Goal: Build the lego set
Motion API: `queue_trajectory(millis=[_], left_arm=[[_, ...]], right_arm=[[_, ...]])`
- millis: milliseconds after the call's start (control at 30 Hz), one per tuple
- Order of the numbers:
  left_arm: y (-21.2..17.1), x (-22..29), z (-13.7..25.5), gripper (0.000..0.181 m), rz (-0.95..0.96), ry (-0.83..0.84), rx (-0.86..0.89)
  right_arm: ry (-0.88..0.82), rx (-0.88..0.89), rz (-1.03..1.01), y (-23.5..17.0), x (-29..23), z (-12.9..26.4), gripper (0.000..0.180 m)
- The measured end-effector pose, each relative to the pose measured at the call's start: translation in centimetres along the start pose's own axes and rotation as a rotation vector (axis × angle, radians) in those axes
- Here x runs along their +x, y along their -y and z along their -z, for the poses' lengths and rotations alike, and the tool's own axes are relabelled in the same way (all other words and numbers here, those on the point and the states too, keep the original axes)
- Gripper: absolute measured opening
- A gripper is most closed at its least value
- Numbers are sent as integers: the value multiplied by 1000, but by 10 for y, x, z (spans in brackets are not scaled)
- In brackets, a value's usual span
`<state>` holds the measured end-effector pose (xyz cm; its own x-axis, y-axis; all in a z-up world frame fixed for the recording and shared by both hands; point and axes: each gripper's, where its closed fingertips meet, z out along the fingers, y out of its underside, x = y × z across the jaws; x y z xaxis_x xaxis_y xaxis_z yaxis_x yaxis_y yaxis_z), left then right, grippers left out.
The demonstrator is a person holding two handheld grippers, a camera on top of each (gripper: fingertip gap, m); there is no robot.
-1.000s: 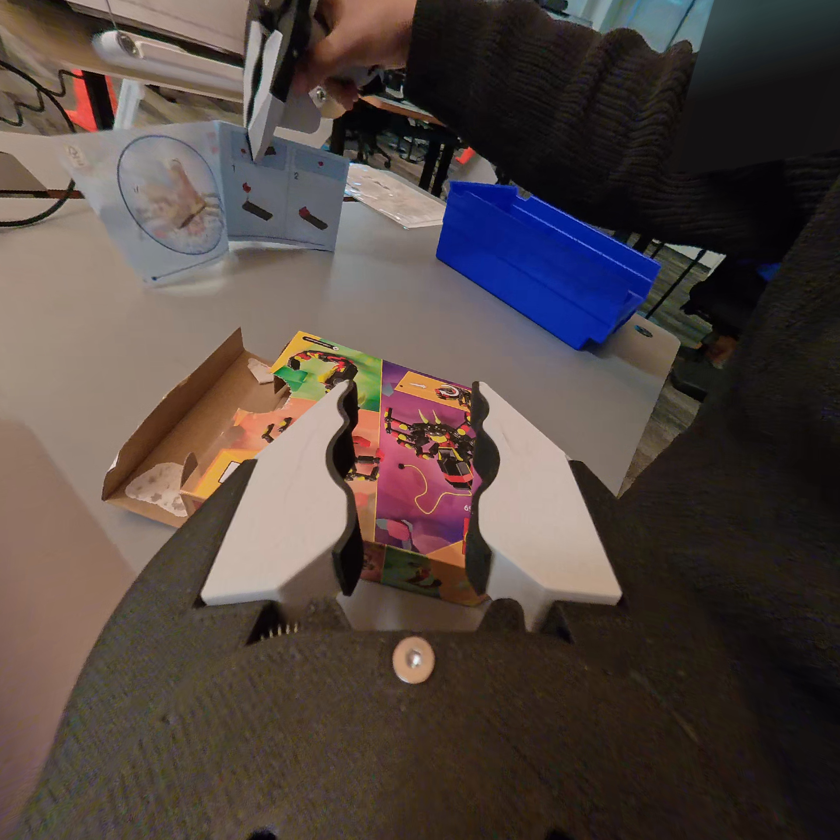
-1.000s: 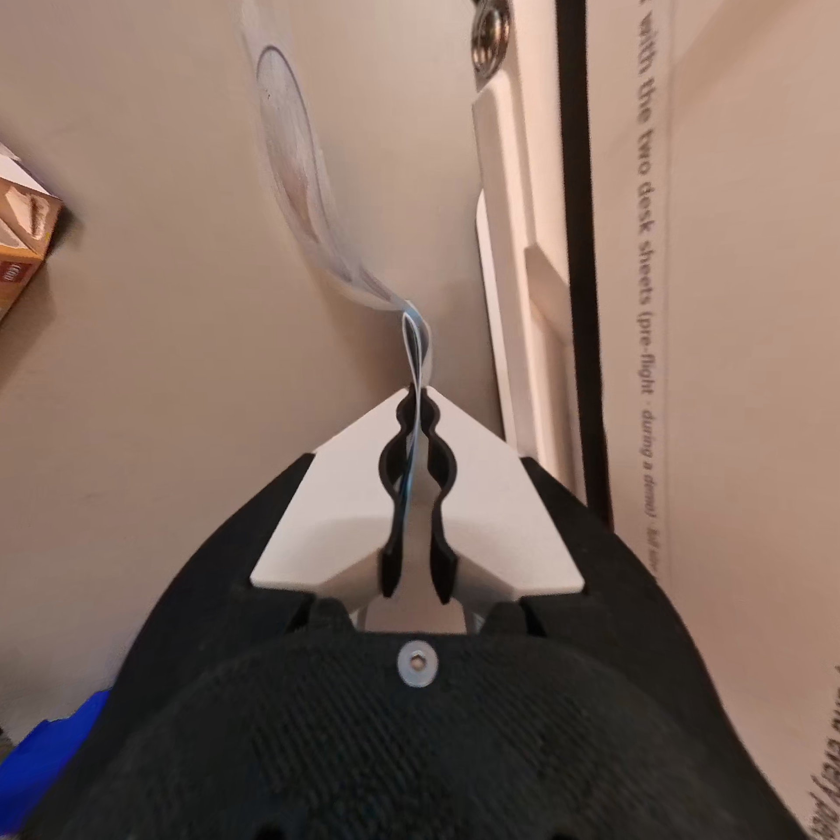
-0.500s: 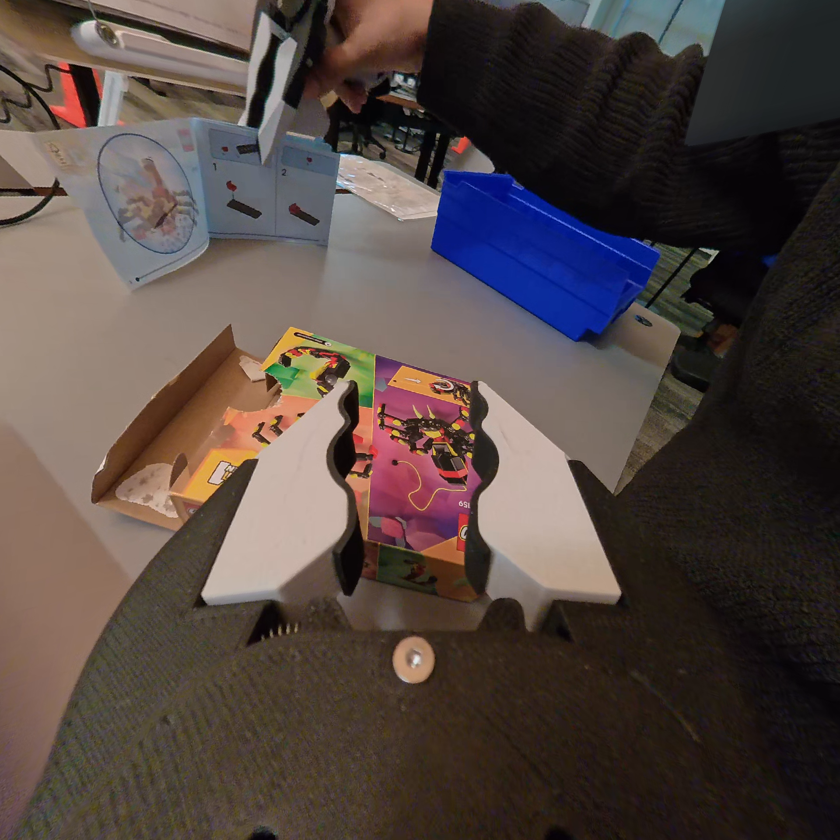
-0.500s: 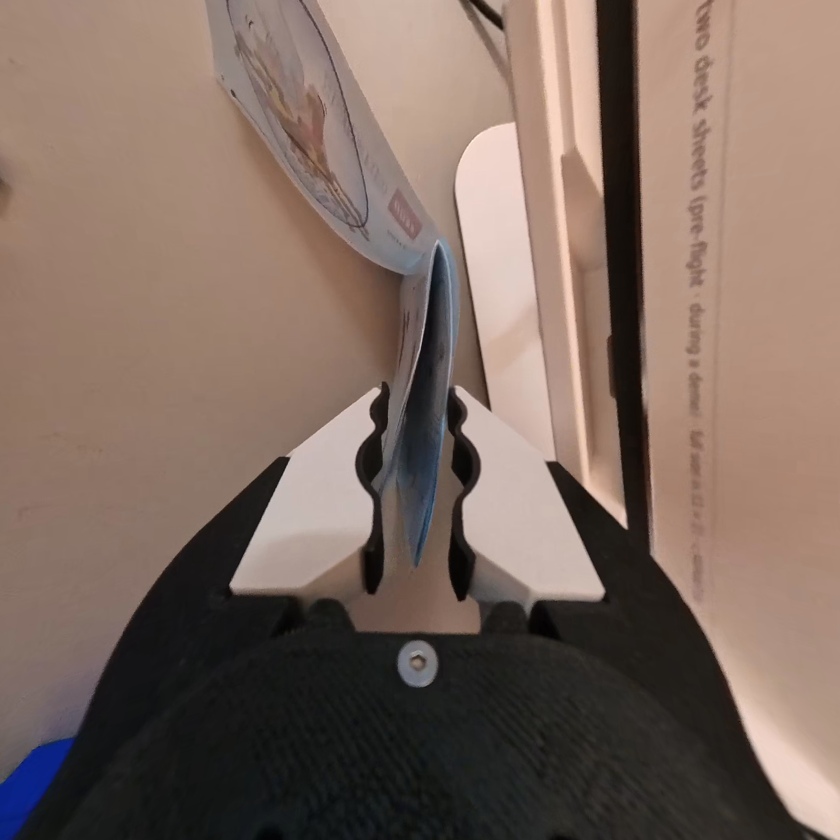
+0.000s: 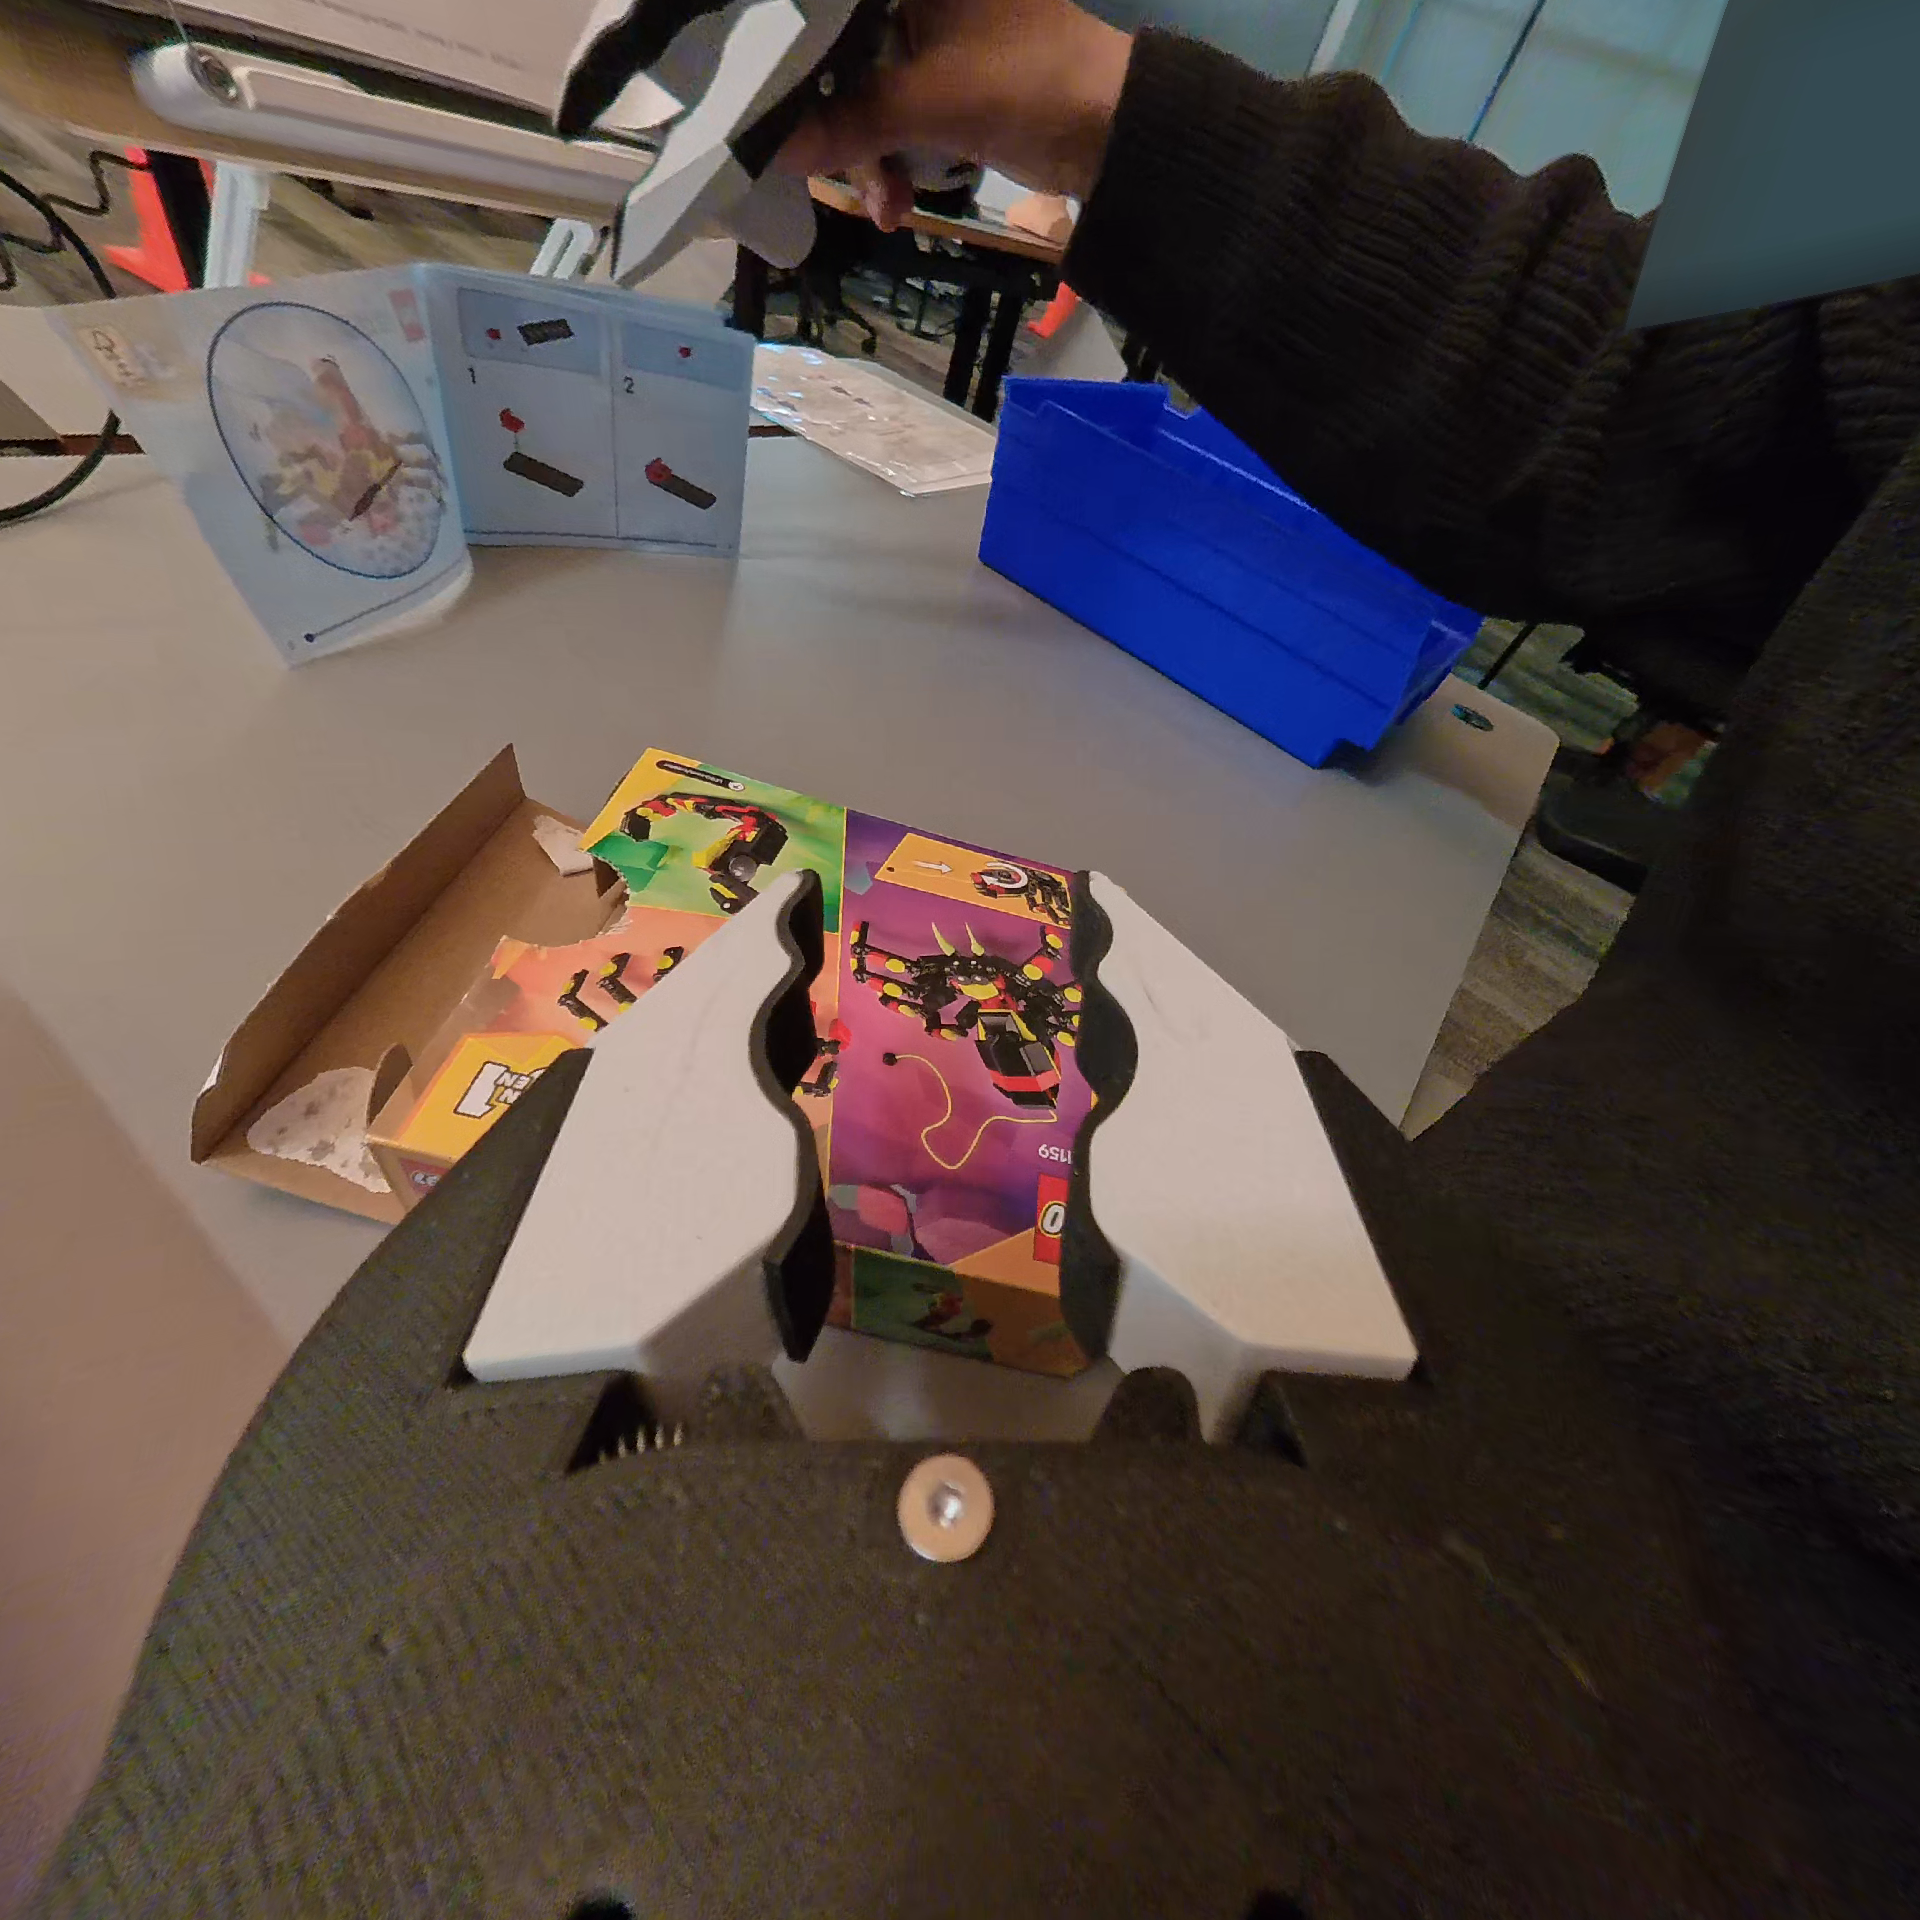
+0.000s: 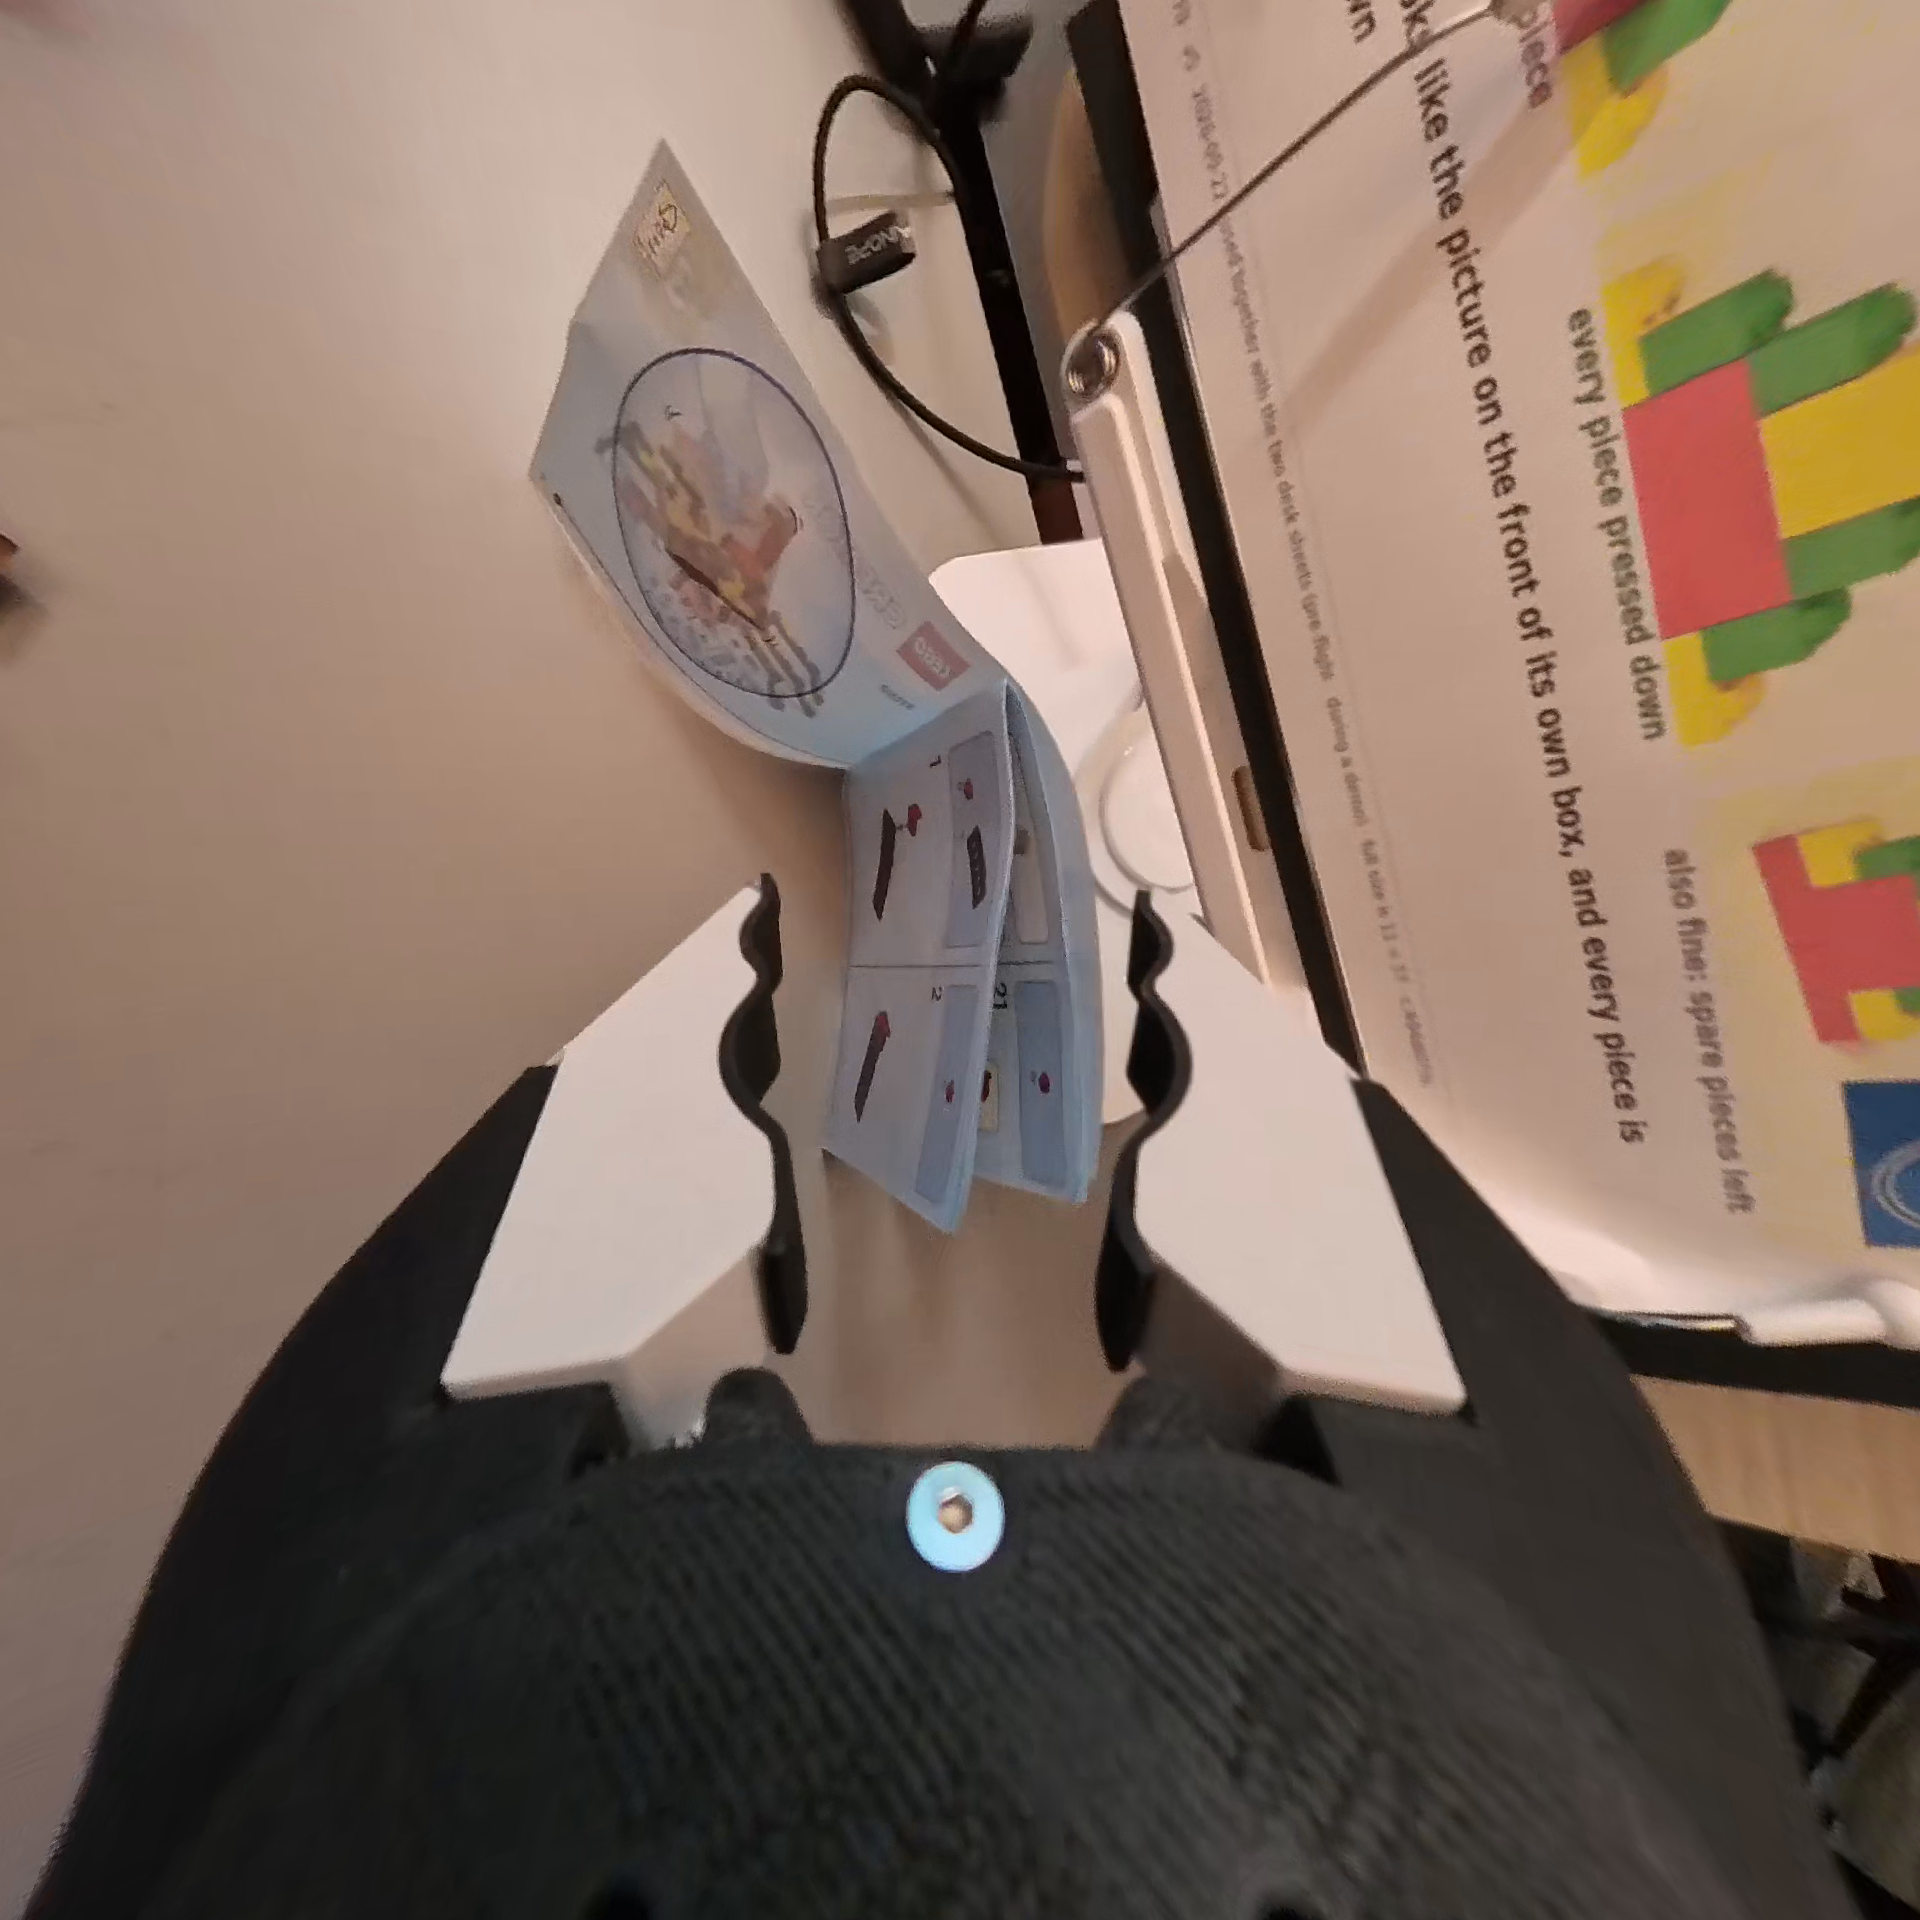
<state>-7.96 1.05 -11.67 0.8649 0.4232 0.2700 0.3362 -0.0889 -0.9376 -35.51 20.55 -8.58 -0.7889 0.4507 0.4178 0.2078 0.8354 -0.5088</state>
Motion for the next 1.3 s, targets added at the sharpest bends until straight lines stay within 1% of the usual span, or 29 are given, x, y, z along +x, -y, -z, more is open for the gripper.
queue_trajectory(millis=[33,233,400,500,667,767,833,900,967,1067,1133,1200,1300], left_arm=[[0,1,0,46,-3,1,-1],[0,3,0,45,-14,2,0],[0,3,0,45,-15,1,-1],[-1,3,-1,44,-13,1,-4],[-1,4,-1,44,-16,1,-6],[-1,6,-2,44,-22,0,-8],[-1,7,-2,43,-26,-2,-9],[-1,9,-3,43,-32,-4,-7],[-2,11,-4,43,-38,-8,-12],[-2,12,-5,42,-49,-6,-17],[-1,13,-4,42,-50,-6,-10],[1,12,-3,42,-46,-7,-1],[2,12,-2,42,-35,-12,7]], right_arm=[[-7,-4,-9,-3,1,0,67],[-8,20,-135,-21,0,4,66],[14,45,-243,-35,-21,9,63],[49,61,-292,-34,-42,18,61],[61,84,-280,-25,-68,31,60],[11,67,-248,-26,-69,27,59],[-60,105,-274,-21,-60,19,62],[-159,213,-346,-10,-44,7,64],[-216,287,-443,-5,-34,-14,63],[-207,224,-595,-15,-32,-60,69],[-211,163,-627,-19,-32,-86,69],[-234,162,-617,-13,-30,-104,66],[-342,170,-535,-10,-18,-119,44]])
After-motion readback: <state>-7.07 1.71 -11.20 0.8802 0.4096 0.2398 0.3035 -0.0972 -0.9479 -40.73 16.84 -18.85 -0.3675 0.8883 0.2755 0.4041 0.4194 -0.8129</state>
